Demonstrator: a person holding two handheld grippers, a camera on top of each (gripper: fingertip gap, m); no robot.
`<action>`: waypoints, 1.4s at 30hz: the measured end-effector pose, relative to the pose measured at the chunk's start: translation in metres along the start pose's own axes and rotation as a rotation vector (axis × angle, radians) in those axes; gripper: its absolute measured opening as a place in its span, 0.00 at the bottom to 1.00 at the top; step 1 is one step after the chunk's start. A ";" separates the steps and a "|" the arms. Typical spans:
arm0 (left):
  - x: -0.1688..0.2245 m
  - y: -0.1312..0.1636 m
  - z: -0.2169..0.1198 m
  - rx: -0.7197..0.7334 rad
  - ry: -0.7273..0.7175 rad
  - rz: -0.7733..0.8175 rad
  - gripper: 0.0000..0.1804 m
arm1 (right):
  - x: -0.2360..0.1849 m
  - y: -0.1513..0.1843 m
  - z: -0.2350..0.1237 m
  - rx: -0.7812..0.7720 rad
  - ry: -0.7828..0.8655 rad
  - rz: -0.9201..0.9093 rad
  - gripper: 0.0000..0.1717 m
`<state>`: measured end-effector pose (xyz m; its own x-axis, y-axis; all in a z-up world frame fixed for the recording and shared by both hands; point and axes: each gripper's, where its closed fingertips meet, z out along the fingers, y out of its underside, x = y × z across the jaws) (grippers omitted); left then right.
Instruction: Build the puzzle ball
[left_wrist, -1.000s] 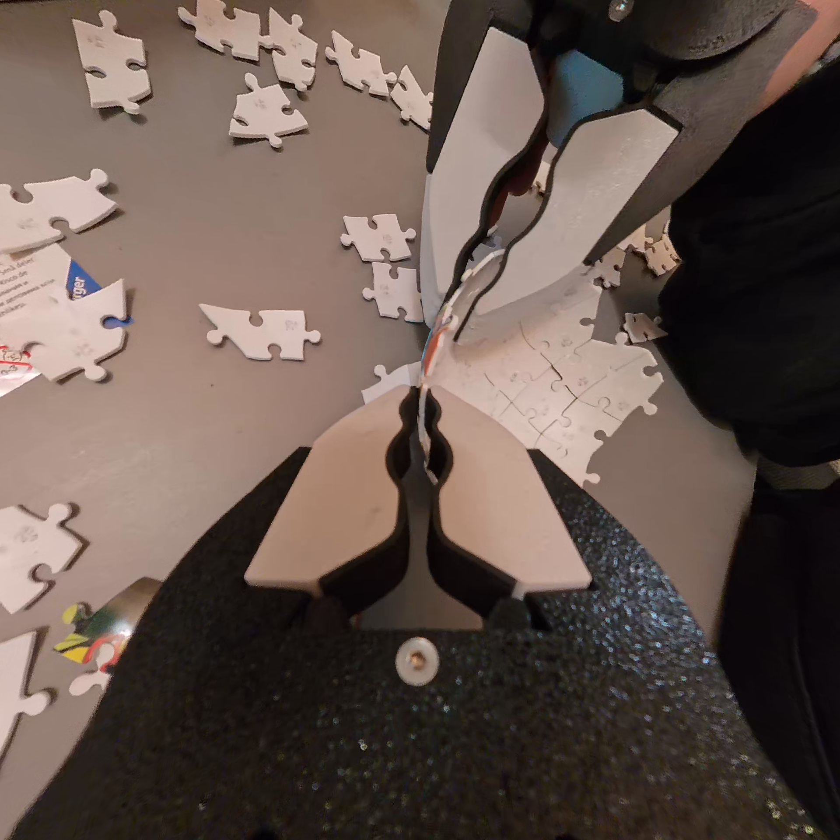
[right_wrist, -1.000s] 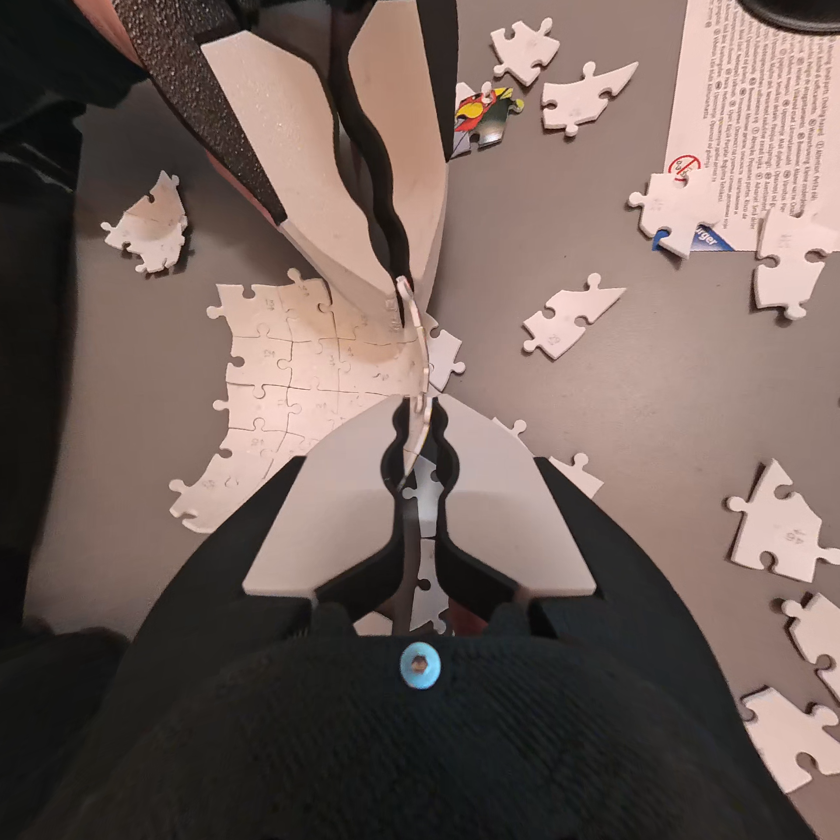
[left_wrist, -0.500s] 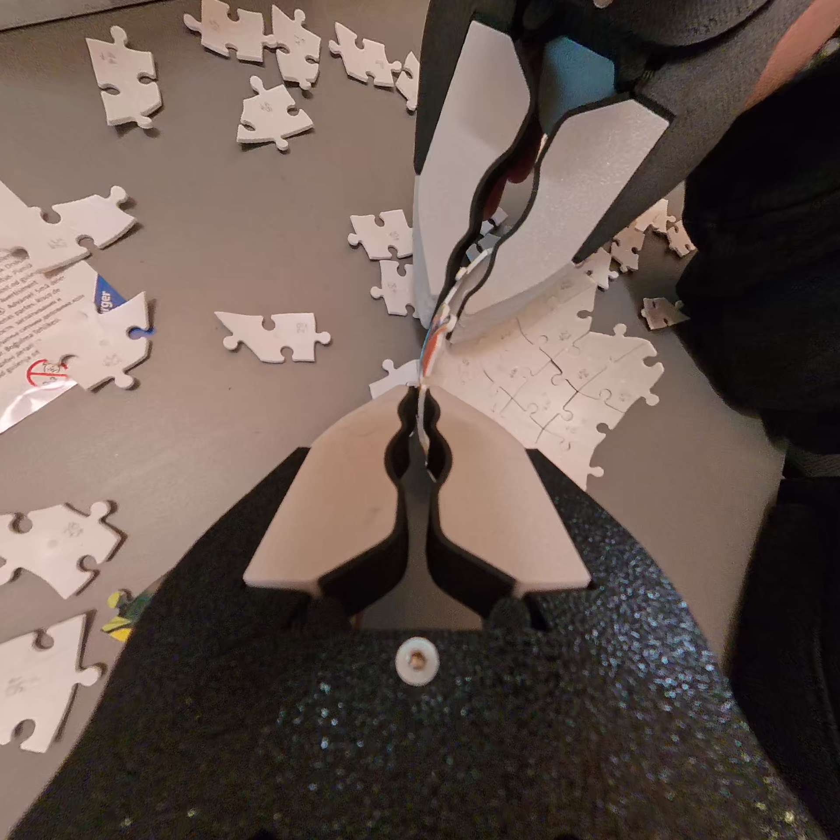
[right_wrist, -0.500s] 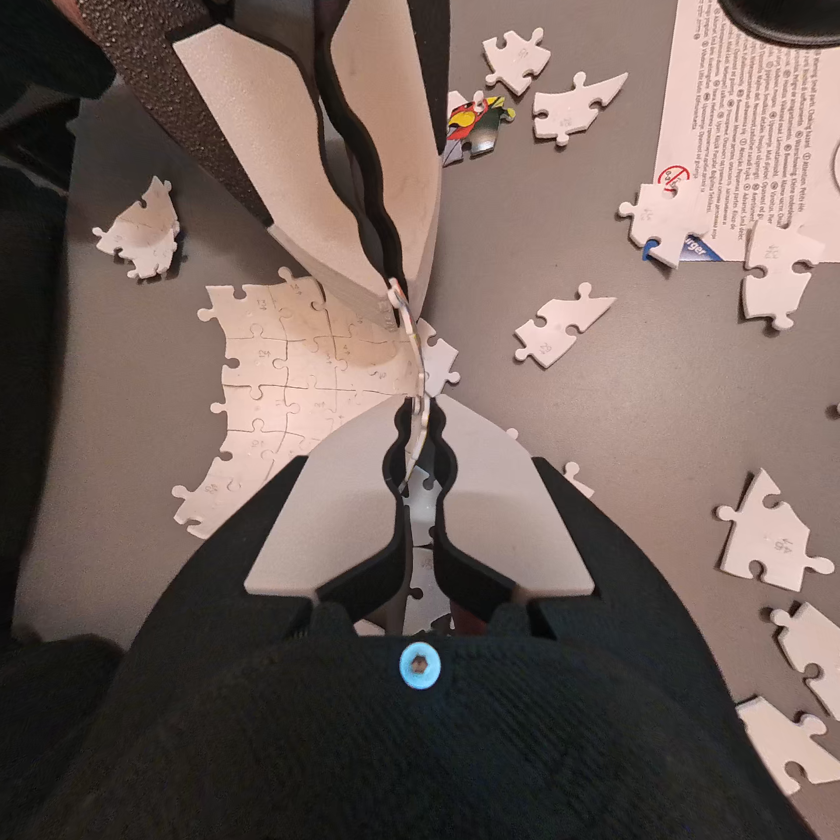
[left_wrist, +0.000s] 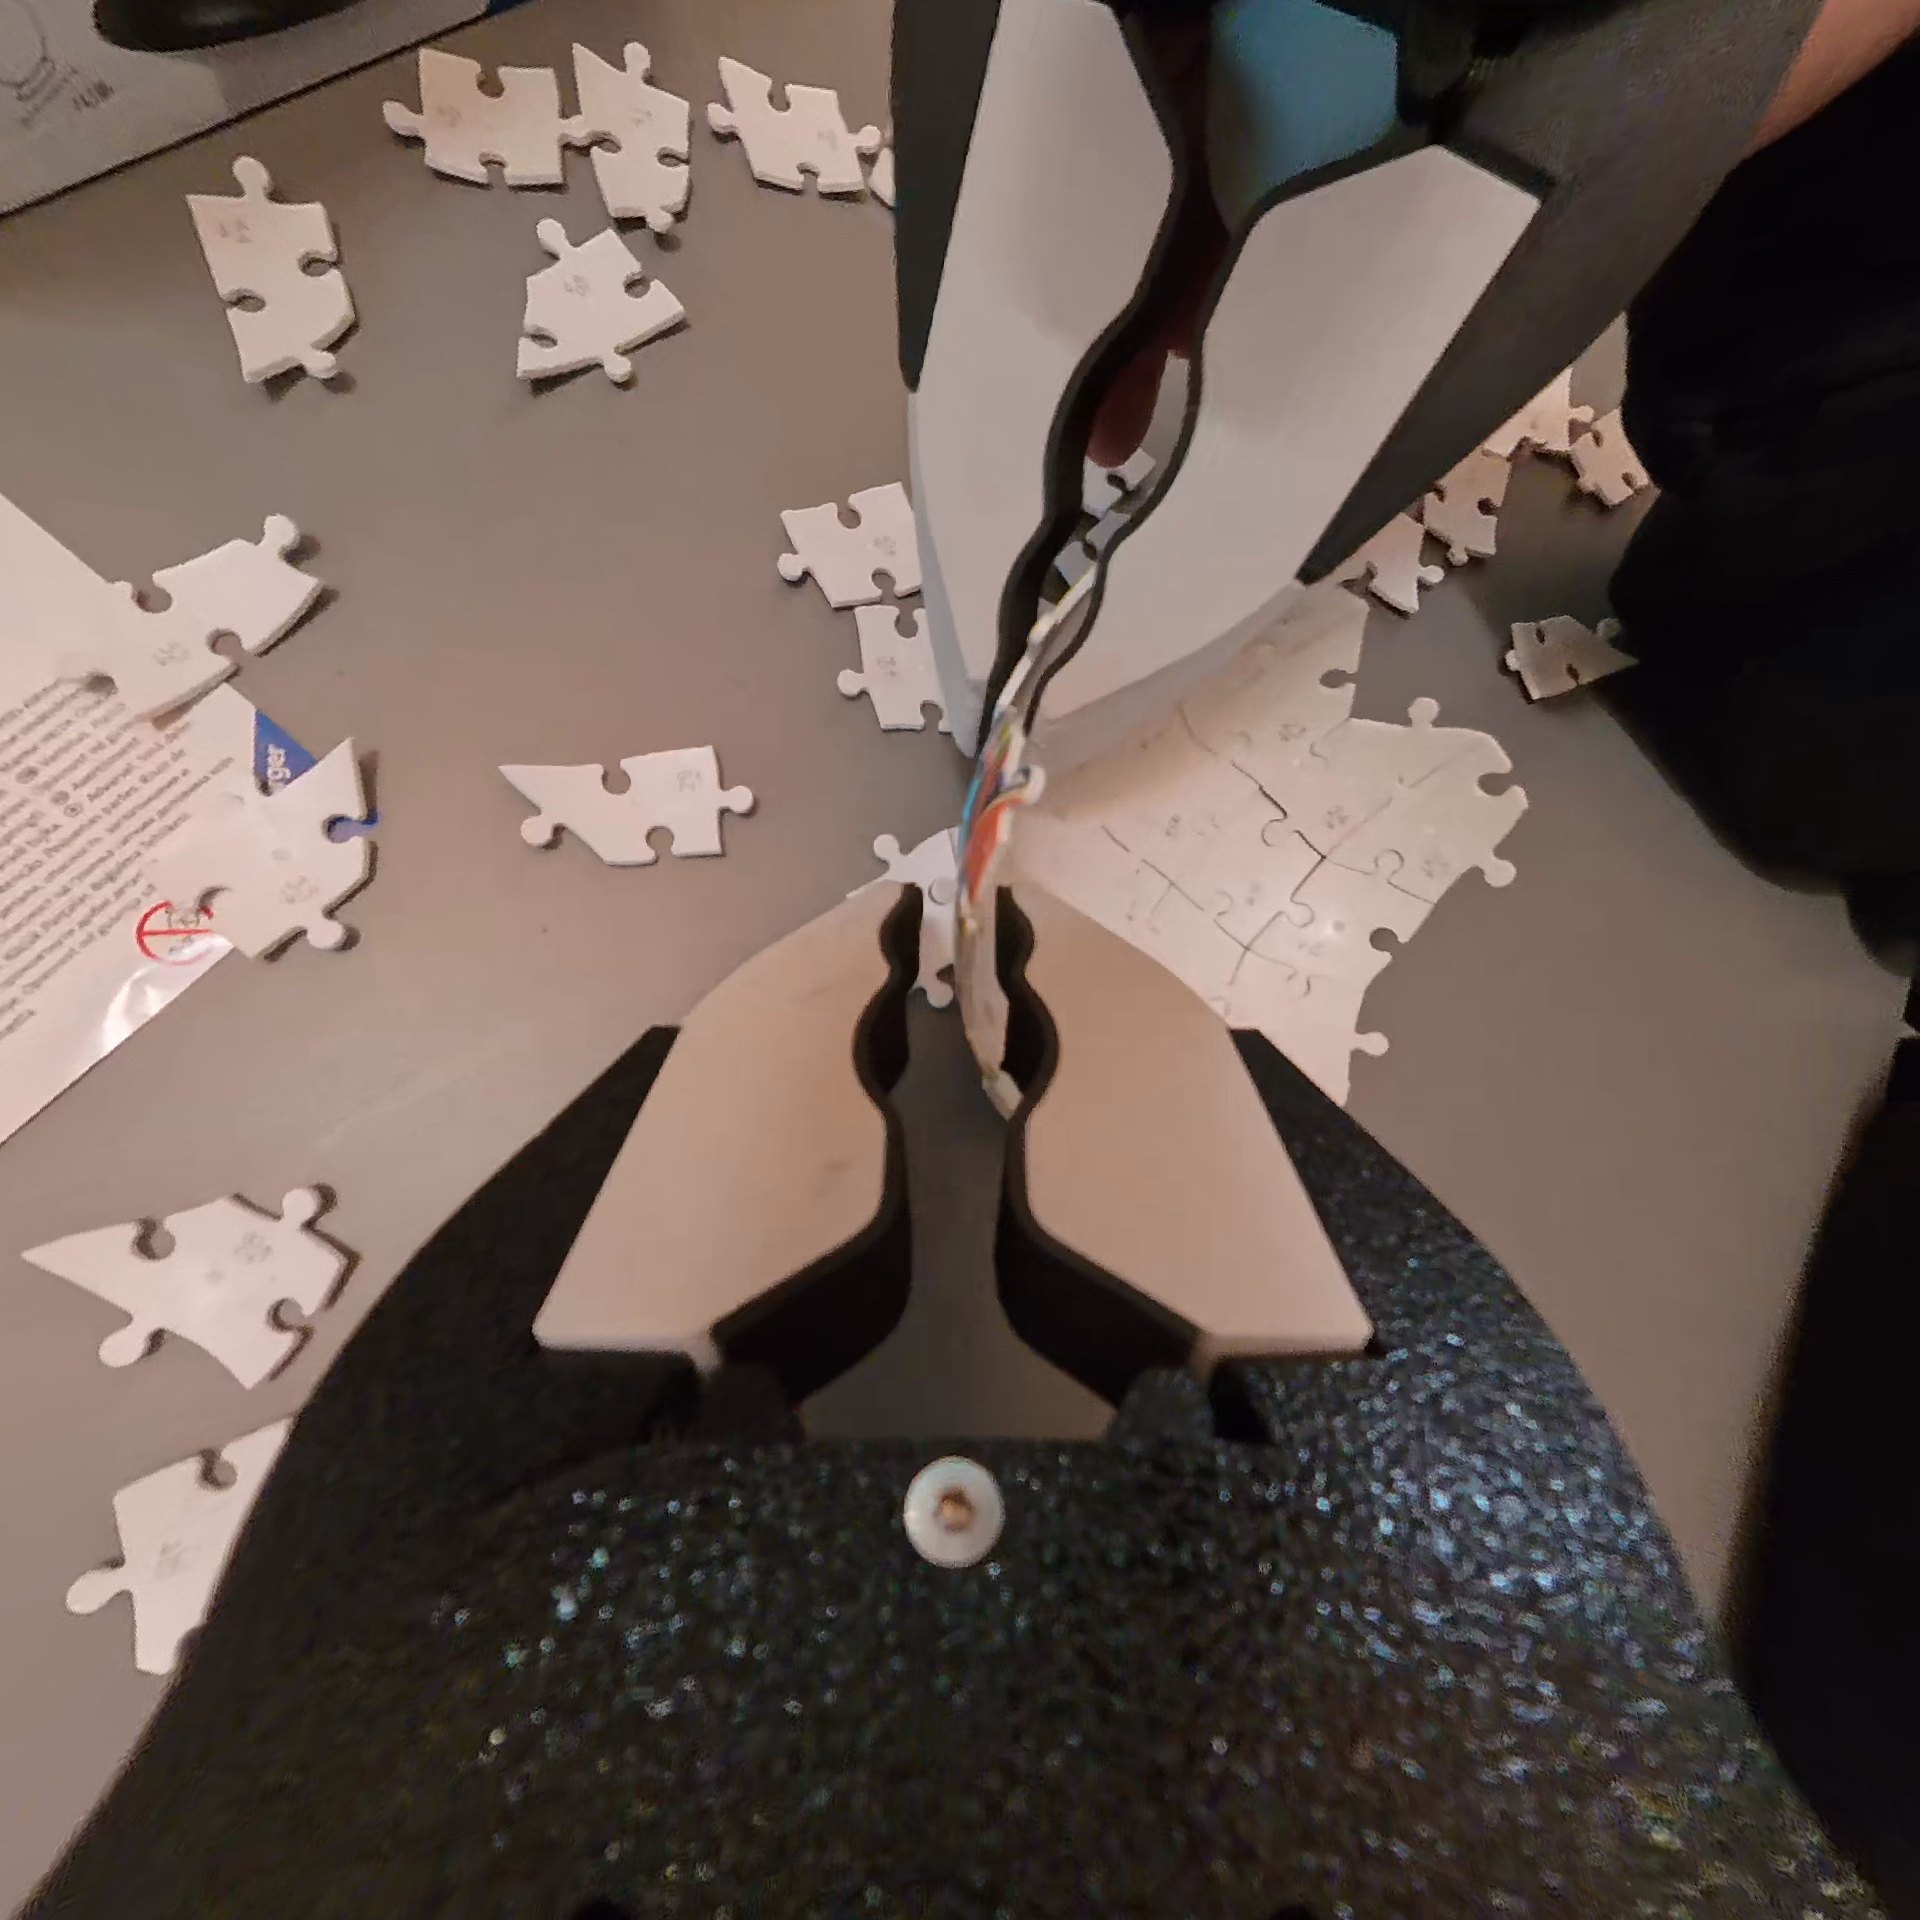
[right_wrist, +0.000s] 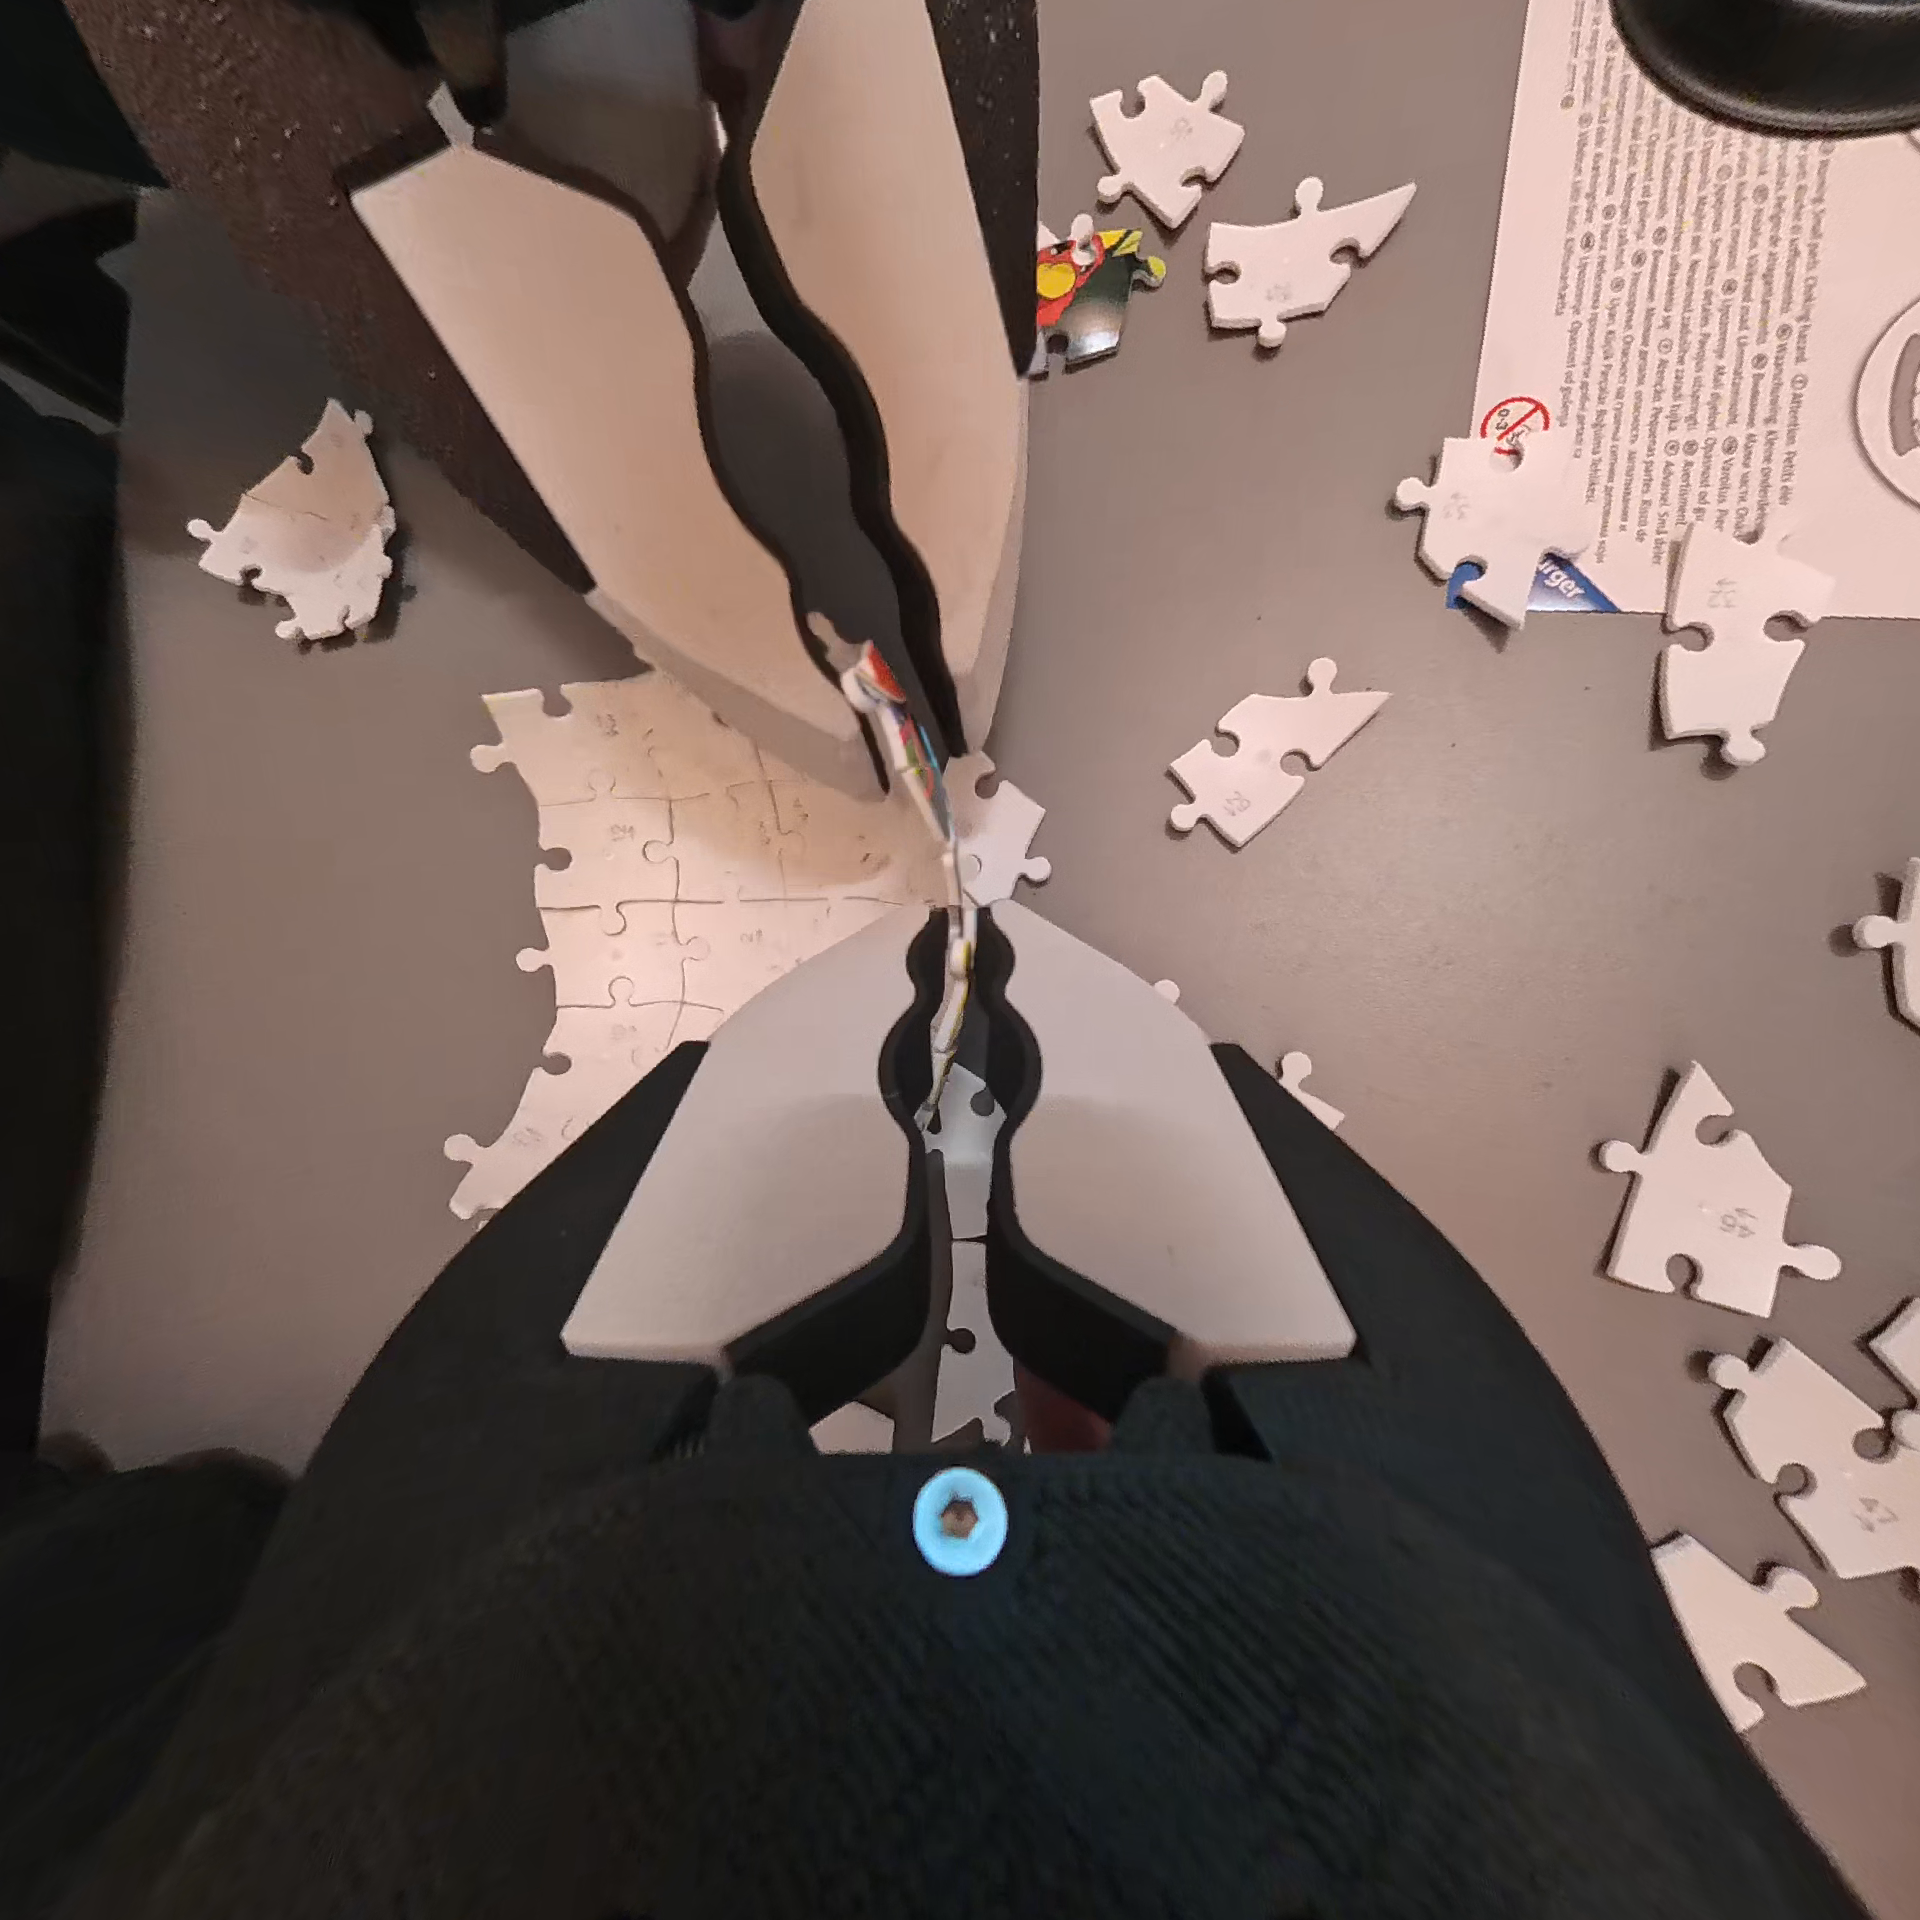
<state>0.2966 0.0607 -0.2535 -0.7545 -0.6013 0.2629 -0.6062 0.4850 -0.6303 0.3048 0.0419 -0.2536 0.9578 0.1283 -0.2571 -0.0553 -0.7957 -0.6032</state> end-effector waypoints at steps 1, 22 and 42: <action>0.001 0.000 0.001 -0.006 0.000 0.012 0.07 | 0.000 0.000 0.000 0.000 0.001 -0.002 0.03; 0.010 0.006 0.013 -0.143 0.093 -0.065 0.01 | -0.008 -0.008 0.000 -0.015 0.027 -0.102 0.03; 0.008 0.006 0.011 -0.170 0.036 0.030 0.02 | -0.009 -0.006 0.002 -0.011 0.025 -0.159 0.03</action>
<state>0.2894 0.0521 -0.2632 -0.7799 -0.5627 0.2739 -0.6143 0.6049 -0.5067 0.2960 0.0469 -0.2489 0.9611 0.2380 -0.1401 0.1001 -0.7731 -0.6263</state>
